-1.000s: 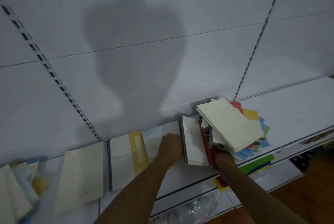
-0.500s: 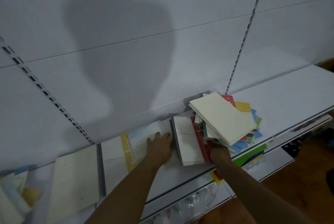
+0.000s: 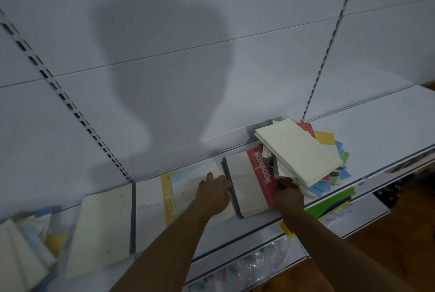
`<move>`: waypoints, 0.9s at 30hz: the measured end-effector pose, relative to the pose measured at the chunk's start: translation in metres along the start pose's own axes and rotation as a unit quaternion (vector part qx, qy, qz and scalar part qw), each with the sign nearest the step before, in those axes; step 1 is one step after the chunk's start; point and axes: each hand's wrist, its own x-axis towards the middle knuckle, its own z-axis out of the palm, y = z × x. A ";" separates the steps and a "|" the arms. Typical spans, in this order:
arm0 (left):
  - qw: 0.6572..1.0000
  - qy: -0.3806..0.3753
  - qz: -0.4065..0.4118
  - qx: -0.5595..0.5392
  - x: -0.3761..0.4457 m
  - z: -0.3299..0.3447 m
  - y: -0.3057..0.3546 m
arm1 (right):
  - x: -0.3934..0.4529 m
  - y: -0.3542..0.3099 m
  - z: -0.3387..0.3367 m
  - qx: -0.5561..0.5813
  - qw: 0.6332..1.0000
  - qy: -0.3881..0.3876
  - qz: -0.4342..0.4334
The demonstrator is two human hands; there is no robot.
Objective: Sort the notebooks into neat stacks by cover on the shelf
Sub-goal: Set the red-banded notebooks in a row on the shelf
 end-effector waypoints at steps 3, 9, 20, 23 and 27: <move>1.000 0.021 -0.011 0.006 -0.006 0.005 0.002 | -0.007 -0.001 0.005 0.076 0.997 0.012 0.001; 0.999 0.012 -0.042 0.001 -0.015 0.012 0.000 | -0.005 0.002 0.005 0.134 0.988 -0.076 0.031; 0.995 0.006 -0.095 -0.008 -0.021 0.014 0.003 | -0.017 0.008 0.015 0.085 0.996 -0.034 0.006; 0.993 0.024 -0.106 -0.036 -0.023 0.017 0.000 | -0.021 0.009 0.019 0.089 0.996 -0.004 0.026; 0.985 0.040 -0.131 -0.100 -0.022 0.021 0.004 | -0.020 0.007 0.020 0.033 0.999 0.014 0.009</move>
